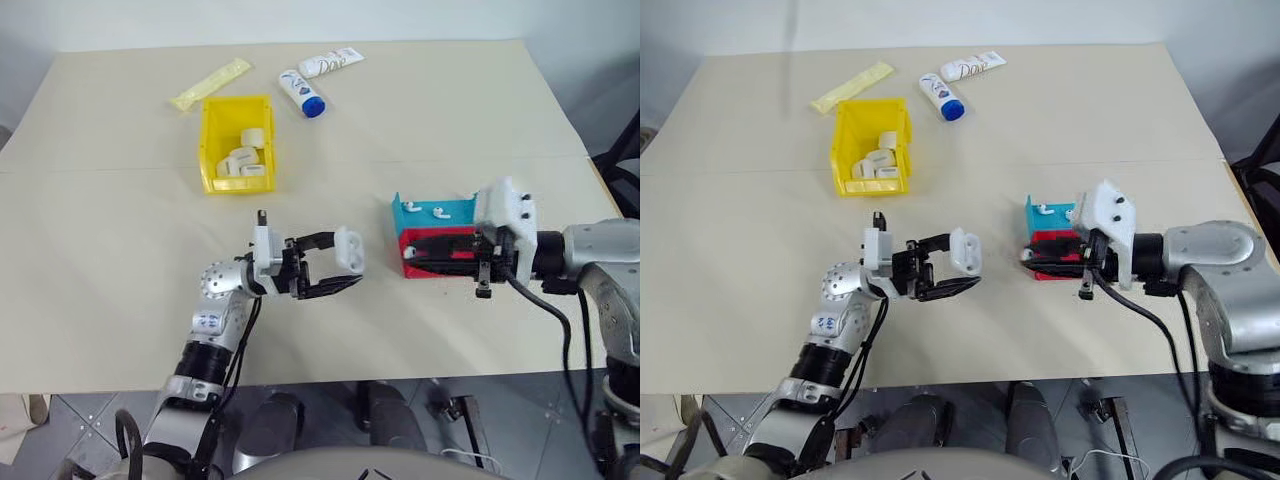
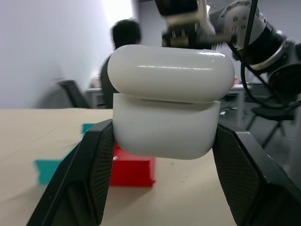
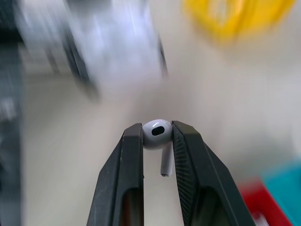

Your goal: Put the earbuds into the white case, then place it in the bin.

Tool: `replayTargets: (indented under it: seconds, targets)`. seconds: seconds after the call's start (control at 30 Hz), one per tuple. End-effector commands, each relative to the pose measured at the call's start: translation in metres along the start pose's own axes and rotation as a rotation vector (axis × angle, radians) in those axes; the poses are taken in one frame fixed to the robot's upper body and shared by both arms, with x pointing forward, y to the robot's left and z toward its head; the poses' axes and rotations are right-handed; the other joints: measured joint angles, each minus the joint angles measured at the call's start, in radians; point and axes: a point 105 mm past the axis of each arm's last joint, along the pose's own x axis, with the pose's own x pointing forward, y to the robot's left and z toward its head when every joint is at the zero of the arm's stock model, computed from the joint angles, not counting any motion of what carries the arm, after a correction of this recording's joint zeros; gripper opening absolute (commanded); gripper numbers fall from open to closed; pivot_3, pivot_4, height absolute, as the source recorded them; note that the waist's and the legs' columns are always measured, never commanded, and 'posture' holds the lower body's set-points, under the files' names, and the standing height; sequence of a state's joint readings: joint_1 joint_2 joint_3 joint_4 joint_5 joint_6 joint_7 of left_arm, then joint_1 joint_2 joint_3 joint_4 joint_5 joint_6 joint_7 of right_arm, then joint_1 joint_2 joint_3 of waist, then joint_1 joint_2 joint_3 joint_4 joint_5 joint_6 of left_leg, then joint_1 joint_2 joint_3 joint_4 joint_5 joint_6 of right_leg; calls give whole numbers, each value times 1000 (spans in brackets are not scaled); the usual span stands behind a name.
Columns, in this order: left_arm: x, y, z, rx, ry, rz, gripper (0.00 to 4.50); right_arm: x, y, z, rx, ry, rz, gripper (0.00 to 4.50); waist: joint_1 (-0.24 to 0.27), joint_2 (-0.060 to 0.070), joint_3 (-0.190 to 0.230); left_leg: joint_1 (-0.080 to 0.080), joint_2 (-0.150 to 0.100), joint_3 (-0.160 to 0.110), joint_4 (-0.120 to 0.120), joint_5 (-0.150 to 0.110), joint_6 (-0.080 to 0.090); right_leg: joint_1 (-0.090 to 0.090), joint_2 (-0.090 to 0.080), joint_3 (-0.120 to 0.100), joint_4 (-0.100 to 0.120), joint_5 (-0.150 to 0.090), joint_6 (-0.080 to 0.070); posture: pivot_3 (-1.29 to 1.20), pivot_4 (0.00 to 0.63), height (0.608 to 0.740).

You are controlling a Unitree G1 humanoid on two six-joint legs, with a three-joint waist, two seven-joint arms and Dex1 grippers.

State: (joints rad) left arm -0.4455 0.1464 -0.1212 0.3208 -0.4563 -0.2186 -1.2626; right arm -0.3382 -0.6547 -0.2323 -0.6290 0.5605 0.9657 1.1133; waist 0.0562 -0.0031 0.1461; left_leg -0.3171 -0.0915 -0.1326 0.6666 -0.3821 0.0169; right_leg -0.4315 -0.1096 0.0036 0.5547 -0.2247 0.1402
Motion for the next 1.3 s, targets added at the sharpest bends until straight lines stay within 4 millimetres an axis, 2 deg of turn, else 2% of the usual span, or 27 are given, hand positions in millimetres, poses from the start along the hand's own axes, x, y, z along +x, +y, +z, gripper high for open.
replayTargets:
  seconds: [0.03, 0.3, 0.7, 1.03, 1.3]
  targets:
    - [9, 1, 4, -3, -30, -69, 2760, 5, 13, 21, 22, -163, -13, 489, -2, 0, 0, 0, 0, 0, 0, 0, 0, 0, 0, 0, 0, 0, 0, 0, 150, 740]
    - [23, 12, 10, -14, -51, -151, 2760, 19, 17, 35, 100, -353, -56, 489, -4, 0, 0, 0, -1, -1, 0, 1, 1, 0, 0, -1, 2, 0, 0, 0, 150, 740]
    - [28, 15, 26, -17, -101, -186, 2760, 26, 10, 18, 123, -368, -95, 489, -9, 0, 0, 0, -1, -1, -1, 1, 1, 0, 0, -1, 3, 0, 0, 0, 150, 740]
    - [24, 7, 32, -22, -116, -227, 2760, 27, -6, 11, 104, -401, -131, 489, -9, 0, 0, 0, -1, -1, -1, 1, 1, 1, 0, -1, 2, 0, 0, 0, 150, 740]
    - [28, 9, 35, -12, -139, -201, 2760, 32, -2, -3, 129, -378, -114, 489, -8, 0, 0, 0, -1, -1, -1, 1, 1, 0, 0, -1, 2, 0, 0, 0, 150, 740]
